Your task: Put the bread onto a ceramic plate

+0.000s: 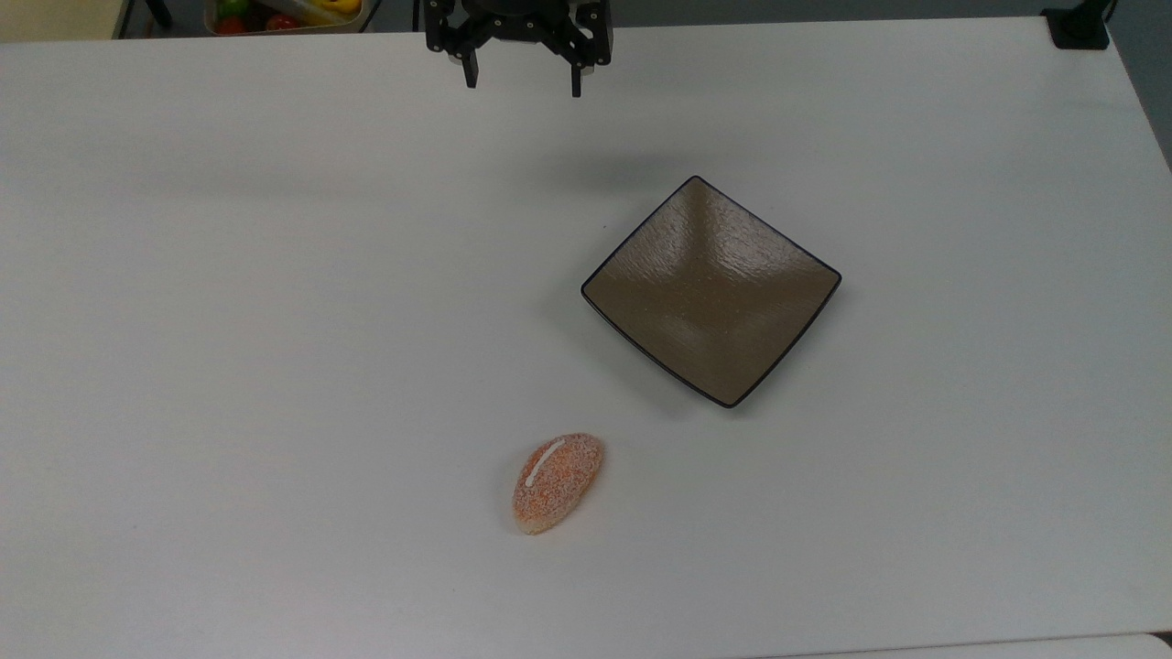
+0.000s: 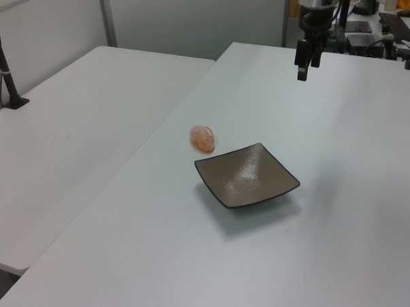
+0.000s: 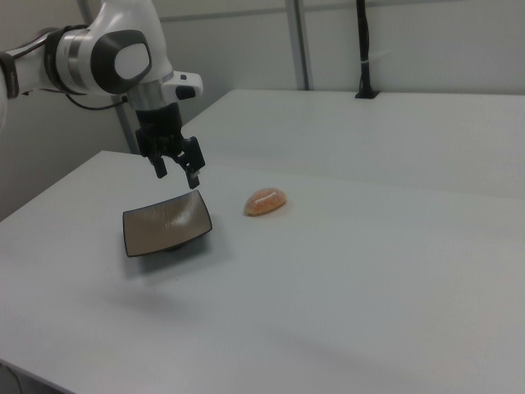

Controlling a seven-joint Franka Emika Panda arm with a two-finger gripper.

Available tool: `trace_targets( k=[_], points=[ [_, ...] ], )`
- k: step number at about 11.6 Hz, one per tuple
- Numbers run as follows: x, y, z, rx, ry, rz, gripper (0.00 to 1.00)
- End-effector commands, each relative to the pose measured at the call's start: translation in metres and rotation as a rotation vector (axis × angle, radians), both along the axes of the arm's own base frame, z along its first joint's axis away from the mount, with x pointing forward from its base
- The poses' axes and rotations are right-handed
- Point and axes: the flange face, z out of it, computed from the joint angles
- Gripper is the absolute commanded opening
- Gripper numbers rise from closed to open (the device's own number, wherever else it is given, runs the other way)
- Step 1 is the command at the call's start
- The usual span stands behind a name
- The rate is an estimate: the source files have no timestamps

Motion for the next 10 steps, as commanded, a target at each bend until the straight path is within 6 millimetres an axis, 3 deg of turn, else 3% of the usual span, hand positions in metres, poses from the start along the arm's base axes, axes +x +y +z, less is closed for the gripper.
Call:
trace_targets(
  k=[1,7,10],
  points=[
    [-0.002,0.001,0.000,0.021,-0.010,0.010,1.00],
    [0.003,0.005,-0.011,0.021,0.004,-0.018,1.00],
    [0.033,0.007,-0.012,0.040,-0.045,-0.142,1.00]
  ],
)
